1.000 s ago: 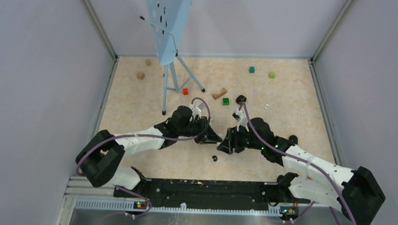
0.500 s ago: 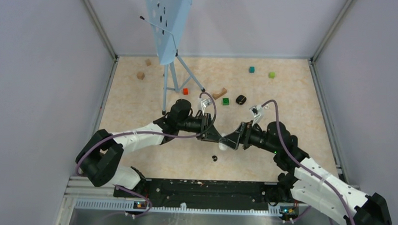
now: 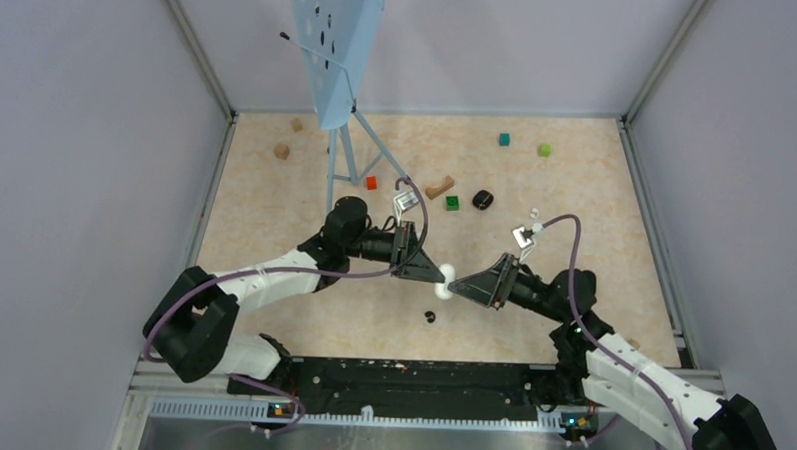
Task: Insert the wireless bluetooth earbuds into the charging case
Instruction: Pass from the right arm to the left, then pass from the left arm to the right
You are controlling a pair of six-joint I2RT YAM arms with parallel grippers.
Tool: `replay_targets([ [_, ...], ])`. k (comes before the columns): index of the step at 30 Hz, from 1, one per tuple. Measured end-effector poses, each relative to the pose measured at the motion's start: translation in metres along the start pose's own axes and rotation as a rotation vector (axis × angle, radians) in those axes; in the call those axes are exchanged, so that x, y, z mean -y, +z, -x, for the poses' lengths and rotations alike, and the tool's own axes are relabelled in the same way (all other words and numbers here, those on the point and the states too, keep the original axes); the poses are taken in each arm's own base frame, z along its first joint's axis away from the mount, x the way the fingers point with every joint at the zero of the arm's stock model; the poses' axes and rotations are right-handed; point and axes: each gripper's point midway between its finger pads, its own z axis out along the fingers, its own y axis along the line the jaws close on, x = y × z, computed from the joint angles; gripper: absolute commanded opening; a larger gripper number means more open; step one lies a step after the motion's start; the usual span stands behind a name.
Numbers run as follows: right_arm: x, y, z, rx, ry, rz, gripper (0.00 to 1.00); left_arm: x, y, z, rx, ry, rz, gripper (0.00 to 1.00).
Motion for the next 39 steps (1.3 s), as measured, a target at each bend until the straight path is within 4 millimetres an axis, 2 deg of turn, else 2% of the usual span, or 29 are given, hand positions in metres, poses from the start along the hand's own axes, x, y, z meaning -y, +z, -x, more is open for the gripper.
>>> replay_targets([
  [7, -0.016, -0.004, 0.004, 0.039, 0.038, 0.097, 0.49, 0.011, -0.002, -0.004, -0.008, -0.008, -0.061, 0.05],
  [11, -0.017, -0.003, 0.005, 0.045, 0.049, 0.111, 0.49, 0.014, -0.002, -0.003, -0.005, -0.009, -0.071, 0.04],
  [18, -0.003, -0.001, 0.002, 0.040, 0.078, 0.067, 0.49, 0.015, -0.004, -0.005, 0.004, -0.042, -0.075, 0.02],
  [24, 0.013, -0.010, 0.005, 0.095, 0.121, 0.040, 0.49, 0.018, -0.007, -0.002, 0.025, -0.039, -0.072, 0.01],
  [26, 0.024, -0.013, 0.004, 0.101, 0.146, 0.007, 0.52, 0.022, -0.007, -0.001, 0.031, -0.030, -0.079, 0.01],
  [29, 0.030, -0.014, 0.004, 0.101, 0.171, -0.017, 0.58, 0.025, -0.008, -0.001, 0.036, -0.017, -0.086, 0.01],
  [39, 0.022, -0.019, 0.005, 0.095, 0.114, -0.024, 0.70, 0.023, -0.007, -0.001, 0.032, -0.018, -0.084, 0.01],
])
